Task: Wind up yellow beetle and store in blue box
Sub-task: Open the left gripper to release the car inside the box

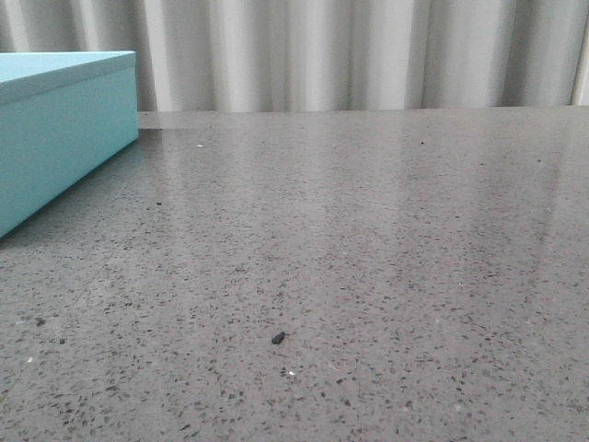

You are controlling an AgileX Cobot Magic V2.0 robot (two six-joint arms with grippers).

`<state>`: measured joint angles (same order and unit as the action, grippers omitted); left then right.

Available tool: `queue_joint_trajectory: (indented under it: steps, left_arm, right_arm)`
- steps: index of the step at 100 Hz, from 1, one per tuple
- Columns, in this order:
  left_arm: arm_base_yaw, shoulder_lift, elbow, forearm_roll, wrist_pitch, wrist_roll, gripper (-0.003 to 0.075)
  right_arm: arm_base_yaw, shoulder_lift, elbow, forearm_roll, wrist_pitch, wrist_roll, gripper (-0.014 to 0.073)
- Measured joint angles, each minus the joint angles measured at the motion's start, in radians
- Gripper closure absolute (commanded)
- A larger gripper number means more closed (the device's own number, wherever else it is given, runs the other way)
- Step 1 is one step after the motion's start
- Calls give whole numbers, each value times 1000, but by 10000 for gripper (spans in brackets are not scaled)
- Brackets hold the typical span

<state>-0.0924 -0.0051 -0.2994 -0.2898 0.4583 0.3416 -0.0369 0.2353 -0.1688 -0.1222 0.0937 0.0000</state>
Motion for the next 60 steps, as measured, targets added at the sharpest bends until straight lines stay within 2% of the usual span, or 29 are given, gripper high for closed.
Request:
queue_joint_trajectory:
  steps: [60]
  left_arm:
    - [0,0,0,-2,-1,-2,741]
  right_arm:
    - [0,0,0,0,0,0,655]
